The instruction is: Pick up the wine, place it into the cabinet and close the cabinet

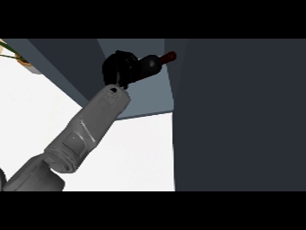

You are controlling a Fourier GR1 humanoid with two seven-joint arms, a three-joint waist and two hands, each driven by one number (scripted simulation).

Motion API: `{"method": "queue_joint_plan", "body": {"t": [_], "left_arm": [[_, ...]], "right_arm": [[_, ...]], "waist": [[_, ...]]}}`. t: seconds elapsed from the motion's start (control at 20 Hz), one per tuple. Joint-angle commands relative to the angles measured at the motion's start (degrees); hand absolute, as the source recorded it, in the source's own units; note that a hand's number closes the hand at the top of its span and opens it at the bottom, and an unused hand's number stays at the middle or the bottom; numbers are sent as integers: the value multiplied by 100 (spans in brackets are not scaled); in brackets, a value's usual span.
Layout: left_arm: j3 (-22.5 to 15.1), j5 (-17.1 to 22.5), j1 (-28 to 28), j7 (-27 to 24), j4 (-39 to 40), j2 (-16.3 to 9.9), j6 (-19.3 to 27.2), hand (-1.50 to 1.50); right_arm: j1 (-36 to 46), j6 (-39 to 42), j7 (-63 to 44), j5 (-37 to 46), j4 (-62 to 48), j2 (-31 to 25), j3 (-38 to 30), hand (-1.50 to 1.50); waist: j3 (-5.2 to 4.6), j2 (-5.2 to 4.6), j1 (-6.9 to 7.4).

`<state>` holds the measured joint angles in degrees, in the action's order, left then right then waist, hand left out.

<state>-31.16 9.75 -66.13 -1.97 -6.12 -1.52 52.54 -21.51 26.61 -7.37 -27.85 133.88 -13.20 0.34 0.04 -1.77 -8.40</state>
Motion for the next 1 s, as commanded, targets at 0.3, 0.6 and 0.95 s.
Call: {"method": "queue_joint_plan", "body": {"t": [0.3,0.6,0.95], "left_arm": [[-424,-403,-48,501,344,143,166,-150],[-554,-517,36,800,191,145,149,-150],[-153,-172,194,350,-317,147,342,-150]], "right_arm": [[-186,72,-93,-491,338,-181,-207,-150],[-83,91,52,-363,130,-54,-59,-150],[-96,-31,-77,-433,317,-128,-87,-150]], "waist": [[-7,-31,2],[-6,-46,-28],[-23,-46,85]]}}
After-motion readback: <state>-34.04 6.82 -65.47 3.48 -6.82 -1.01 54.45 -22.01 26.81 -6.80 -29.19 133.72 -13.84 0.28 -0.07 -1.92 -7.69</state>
